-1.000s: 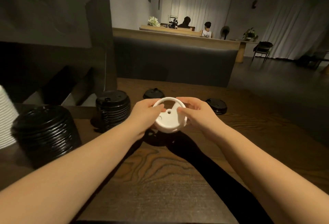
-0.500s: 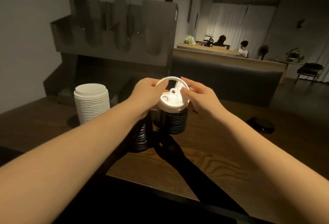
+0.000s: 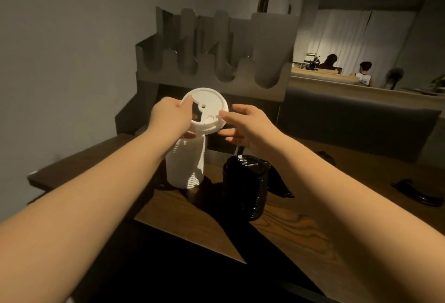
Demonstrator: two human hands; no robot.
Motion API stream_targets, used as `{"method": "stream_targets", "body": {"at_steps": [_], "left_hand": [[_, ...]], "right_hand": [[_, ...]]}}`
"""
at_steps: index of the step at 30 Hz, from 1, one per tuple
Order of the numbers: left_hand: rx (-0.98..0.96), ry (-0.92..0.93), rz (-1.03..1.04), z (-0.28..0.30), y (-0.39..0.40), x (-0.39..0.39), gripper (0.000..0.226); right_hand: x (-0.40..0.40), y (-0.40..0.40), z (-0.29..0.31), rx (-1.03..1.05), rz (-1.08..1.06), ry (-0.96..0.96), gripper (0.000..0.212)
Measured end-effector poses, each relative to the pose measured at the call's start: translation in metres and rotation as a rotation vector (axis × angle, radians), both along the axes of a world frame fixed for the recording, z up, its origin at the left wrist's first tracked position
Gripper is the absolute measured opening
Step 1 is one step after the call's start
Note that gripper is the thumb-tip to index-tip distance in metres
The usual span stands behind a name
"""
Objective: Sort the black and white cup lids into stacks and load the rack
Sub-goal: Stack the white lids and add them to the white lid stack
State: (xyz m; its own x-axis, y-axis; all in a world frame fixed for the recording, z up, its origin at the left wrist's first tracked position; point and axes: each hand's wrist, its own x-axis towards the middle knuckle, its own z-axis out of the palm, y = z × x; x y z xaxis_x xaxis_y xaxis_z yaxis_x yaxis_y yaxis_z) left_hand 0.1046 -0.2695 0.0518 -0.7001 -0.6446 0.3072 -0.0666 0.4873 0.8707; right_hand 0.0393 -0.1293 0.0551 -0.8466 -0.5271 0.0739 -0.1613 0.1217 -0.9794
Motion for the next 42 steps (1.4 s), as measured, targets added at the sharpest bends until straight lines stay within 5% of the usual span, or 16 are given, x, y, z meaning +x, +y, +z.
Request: {"method": "stream_targets", "body": {"at_steps": [7, 9, 11, 19, 23, 29, 33, 36, 42], "left_hand": [[0.012, -0.002, 0.064, -0.01, -0.037, -0.006, 0.038], [0.072, 0.029, 0.028, -0.012, -0.048, -0.007, 0.022], [0.143, 0.044, -0.016, -0.015, -0.056, -0.008, 0.046], [0.08, -0.079, 0.016, -0.032, -0.063, -0.018, 0.024], [-0.067, -0.153, 0.103, -0.034, -0.066, -0.019, 0.037], [0.07, -0.108, -0.016, -0.044, -0.063, -0.019, 0.019], [0.096, -0.087, 0.01, -0.045, -0.064, -0.021, 0.015], [-0.073, -0.195, 0.057, -0.042, -0.063, -0.025, 0.035], [-0.347, 0.024, 0.118, -0.035, -0.024, -0.032, 0.041]], "right_hand": [[-0.001, -0.048, -0.007, -0.216, 0.013, -0.078, 0.028], [-0.009, -0.059, -0.006, -0.122, -0.064, -0.032, 0.025], [-0.017, -0.069, -0.007, 0.002, -0.106, 0.015, 0.022], [-0.032, -0.081, -0.024, 0.226, -0.133, 0.173, 0.039], [-0.035, -0.082, -0.033, 0.288, -0.109, 0.219, 0.038], [-0.042, -0.082, -0.039, 0.253, -0.045, 0.226, 0.034], [-0.042, -0.079, -0.035, 0.417, -0.007, 0.291, 0.041], [-0.04, -0.072, -0.026, 0.406, -0.039, 0.29, 0.046], [-0.033, -0.049, -0.019, 0.364, 0.04, 0.238, 0.059]]}}
